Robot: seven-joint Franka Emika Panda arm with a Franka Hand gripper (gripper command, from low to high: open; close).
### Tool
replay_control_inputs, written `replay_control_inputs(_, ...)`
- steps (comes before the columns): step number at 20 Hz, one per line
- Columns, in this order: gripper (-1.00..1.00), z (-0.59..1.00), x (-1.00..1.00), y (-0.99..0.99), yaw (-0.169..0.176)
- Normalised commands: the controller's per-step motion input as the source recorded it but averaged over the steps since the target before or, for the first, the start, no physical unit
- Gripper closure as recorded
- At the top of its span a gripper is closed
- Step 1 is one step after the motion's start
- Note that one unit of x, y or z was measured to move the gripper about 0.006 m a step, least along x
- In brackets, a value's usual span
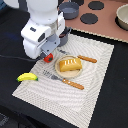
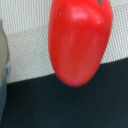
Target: Interact with the objects in diverse but meaningful ways.
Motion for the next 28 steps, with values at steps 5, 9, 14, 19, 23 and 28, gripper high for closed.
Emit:
replay_control_inputs(5, -1.00, -0.48, -0.17, -0.01, -0.001)
replay_control_inputs(9, 1.00, -0.40, -0.17, -0.05, 0.000)
replay_control_inputs(14, 1.00, 0.15, 0.05, -0.04, -0.013)
replay_control_inputs(19, 1.00, 0.42, 0.10, -0.01, 0.000)
replay_control_inputs(23, 1.00, 0.74, 0.13, 0.01, -0.001)
replay_control_inputs(28, 1.00, 0.97, 0.14, 0.24, -0.002)
